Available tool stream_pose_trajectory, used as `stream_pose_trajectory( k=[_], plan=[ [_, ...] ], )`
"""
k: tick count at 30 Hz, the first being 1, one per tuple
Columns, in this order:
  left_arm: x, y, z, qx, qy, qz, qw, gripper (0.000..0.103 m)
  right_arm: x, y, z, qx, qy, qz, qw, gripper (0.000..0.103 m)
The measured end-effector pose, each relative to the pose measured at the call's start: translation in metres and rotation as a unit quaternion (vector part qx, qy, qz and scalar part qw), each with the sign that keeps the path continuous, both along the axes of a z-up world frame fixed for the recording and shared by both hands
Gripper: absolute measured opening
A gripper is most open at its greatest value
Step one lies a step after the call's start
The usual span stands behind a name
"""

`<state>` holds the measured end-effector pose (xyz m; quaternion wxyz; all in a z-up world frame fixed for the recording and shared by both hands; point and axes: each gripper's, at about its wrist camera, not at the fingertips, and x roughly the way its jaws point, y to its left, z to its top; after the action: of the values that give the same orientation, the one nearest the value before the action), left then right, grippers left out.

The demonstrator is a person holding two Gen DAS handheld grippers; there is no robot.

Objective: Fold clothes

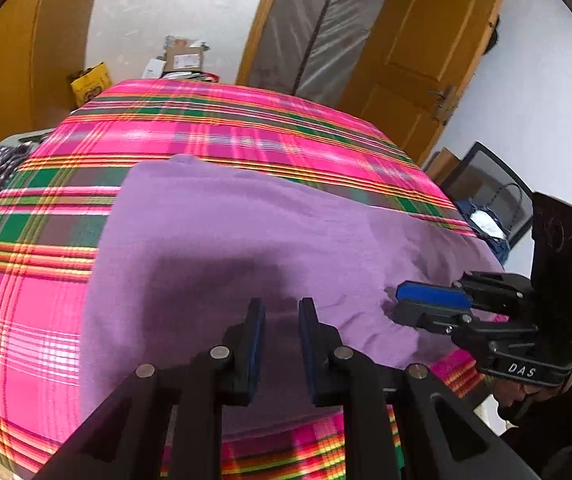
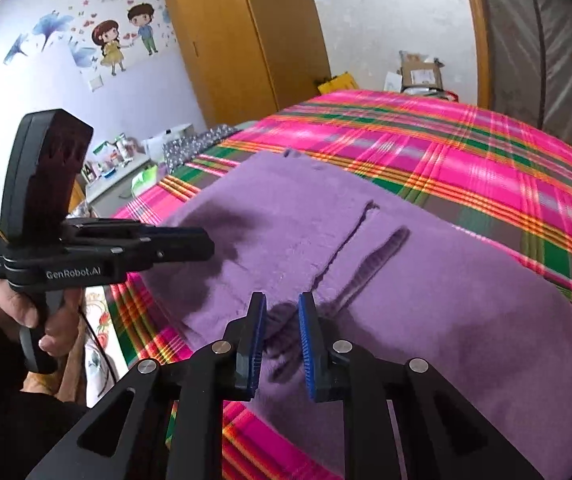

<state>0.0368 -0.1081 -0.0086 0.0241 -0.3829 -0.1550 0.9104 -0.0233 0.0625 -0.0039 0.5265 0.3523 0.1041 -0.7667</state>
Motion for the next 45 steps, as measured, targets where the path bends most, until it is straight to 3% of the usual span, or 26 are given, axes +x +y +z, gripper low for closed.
stream_pose_trajectory(
  k=[11,14,21,26,30,34,42,43,45],
  plan=[
    [-0.001,0.027,-0.004,0.01,-0.01,-0.05,0.9986,0.017,0.001,0.016,-0.003,0.002,-0.013,-0.017,1.0,0.016],
    [-0.002,0.038,-0.013,0.002,-0.031,-0.069,0.9971,0.017,0.001,0.019,-0.007,0.007,-0.017,-0.024,1.0,0.016],
    [0.005,0.037,-0.003,0.005,-0.014,-0.076,0.997,0.017,-0.004,0.035,-0.006,-0.012,-0.03,-0.047,0.998,0.016],
    [0.018,0.0,0.003,0.005,-0.003,-0.022,0.9997,0.017,-0.009,0.039,-0.007,-0.022,-0.05,-0.059,0.997,0.017],
    [0.036,-0.055,0.006,-0.008,-0.003,0.078,0.9969,0.017,-0.016,0.04,-0.01,-0.03,-0.074,-0.063,0.995,0.017],
    [0.043,-0.068,-0.005,0.012,-0.02,0.093,0.9954,0.017,-0.02,0.035,-0.013,-0.035,-0.086,-0.057,0.994,0.018],
    [0.05,-0.084,-0.019,0.047,-0.034,0.105,0.9927,0.035,-0.021,0.023,-0.012,-0.031,-0.087,-0.038,0.995,0.019],
    [0.049,-0.085,-0.019,0.051,-0.032,0.104,0.9927,0.034,-0.021,0.022,-0.012,-0.031,-0.087,-0.037,0.995,0.019],
    [0.05,-0.087,-0.019,0.057,-0.028,0.104,0.9925,0.019,-0.021,0.019,-0.011,-0.031,-0.088,-0.034,0.995,0.019]
  ],
)
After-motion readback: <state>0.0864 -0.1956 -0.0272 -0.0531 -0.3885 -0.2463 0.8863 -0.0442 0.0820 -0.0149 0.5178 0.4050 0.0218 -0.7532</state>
